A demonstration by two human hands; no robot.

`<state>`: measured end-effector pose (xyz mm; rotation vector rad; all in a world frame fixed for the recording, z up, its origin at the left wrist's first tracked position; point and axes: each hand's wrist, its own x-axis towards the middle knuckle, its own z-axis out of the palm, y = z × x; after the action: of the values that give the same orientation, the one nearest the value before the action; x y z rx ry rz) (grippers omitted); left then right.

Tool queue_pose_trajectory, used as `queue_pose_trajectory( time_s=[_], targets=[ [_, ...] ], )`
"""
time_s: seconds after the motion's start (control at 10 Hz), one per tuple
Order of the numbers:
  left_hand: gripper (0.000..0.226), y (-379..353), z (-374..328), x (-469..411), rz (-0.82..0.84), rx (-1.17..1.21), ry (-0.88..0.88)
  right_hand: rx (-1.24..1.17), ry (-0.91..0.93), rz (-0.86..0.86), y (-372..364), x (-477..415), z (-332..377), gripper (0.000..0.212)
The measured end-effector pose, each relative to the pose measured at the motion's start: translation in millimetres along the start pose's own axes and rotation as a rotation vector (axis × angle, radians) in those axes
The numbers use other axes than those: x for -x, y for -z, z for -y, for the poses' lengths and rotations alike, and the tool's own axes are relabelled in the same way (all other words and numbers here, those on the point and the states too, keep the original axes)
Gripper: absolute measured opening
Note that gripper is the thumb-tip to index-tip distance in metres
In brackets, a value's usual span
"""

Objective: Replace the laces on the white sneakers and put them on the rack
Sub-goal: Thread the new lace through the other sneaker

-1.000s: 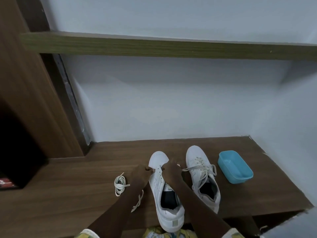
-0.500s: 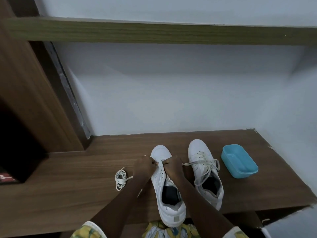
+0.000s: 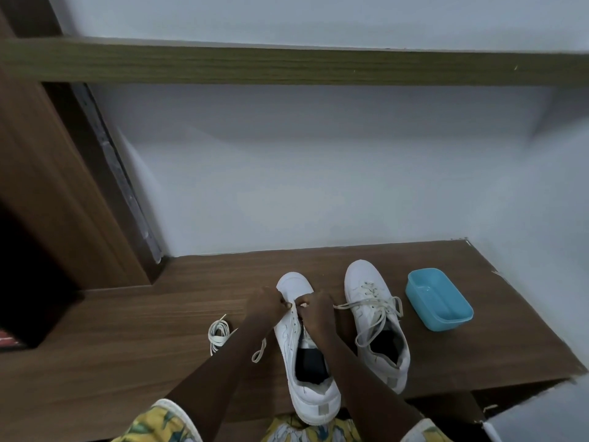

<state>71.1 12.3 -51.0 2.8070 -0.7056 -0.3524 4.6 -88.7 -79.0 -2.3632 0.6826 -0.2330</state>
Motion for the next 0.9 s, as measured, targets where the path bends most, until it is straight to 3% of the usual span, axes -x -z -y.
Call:
queue_pose_trajectory(
  time_s=[0.2, 0.3, 0.4, 0.5, 0.6, 0.7, 0.8, 0.9],
  targets=[
    [0.042, -2, 3, 1, 0.047, 0.275, 0.058, 0.028, -0.010, 0.124, 9, -6, 0, 0.026],
    [0.035, -6, 7, 0, -0.037, 0.322, 0.021, -0.024, -0.123, 0.120, 19, -16, -2, 0.009],
    [0.031, -4, 7, 1, -0.057, 0.373, -0.092, 0.016, -0.126, 0.151, 33, -17, 2, 0.008],
    [0.042, 1, -3, 5, 0.037, 0.412, -0.174, -0.042, -0.100, 0.098, 36, -22, 3, 0.024],
    [0.047, 3, -15, 5, 0.044, 0.324, -0.181, -0.008, -0.115, 0.081, 42, -21, 11, 0.027],
    [0.038, 4, -23, 5, 0.027, 0.236, -0.126, 0.017, -0.080, 0.042, 42, -18, 13, 0.023],
    [0.022, 3, -26, 4, 0.003, 0.294, -0.076, -0.114, -0.127, -0.003, 48, -18, 8, 0.020],
    [0.021, 5, -25, 7, -0.050, 0.268, -0.043, -0.469, -0.322, -0.086, 61, -21, 0, 0.028]
  ],
)
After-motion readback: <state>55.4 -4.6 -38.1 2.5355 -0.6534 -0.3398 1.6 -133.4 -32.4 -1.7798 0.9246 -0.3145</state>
